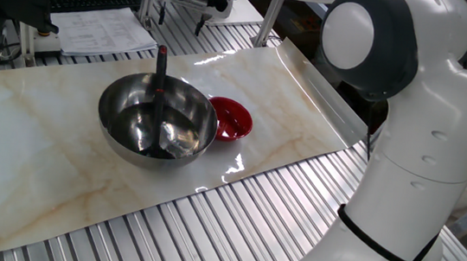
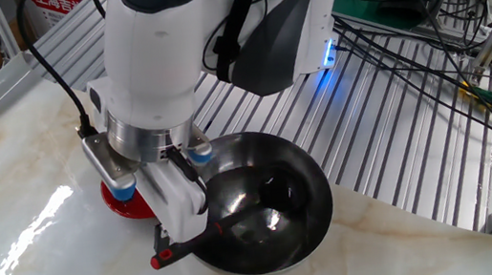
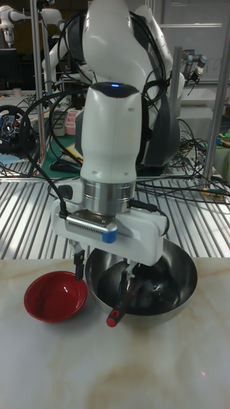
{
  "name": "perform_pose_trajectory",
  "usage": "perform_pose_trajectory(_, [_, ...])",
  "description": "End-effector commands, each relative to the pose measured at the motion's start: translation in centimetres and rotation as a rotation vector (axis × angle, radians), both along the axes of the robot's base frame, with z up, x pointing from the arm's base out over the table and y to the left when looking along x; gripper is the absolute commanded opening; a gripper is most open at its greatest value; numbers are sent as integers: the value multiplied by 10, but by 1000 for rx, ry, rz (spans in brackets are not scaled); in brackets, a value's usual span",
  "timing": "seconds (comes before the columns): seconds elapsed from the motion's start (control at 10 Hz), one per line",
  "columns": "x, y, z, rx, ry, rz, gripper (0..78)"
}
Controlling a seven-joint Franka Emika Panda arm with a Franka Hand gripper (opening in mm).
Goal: Scoop water with a large spoon from one bowl to another
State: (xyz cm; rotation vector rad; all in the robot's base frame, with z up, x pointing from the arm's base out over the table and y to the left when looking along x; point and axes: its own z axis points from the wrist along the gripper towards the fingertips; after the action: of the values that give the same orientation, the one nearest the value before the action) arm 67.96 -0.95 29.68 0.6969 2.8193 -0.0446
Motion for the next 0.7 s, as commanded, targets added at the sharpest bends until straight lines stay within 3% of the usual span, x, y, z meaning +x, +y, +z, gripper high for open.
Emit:
perform_pose_trajectory(0.1, [2,0,5,0,-6,-3,774])
perform_pose_trajectory(0.2, [-14,10,27,25,1,-24,774])
perform_pose_trajectory(0.7, [-28,6,36,14,22,69,774])
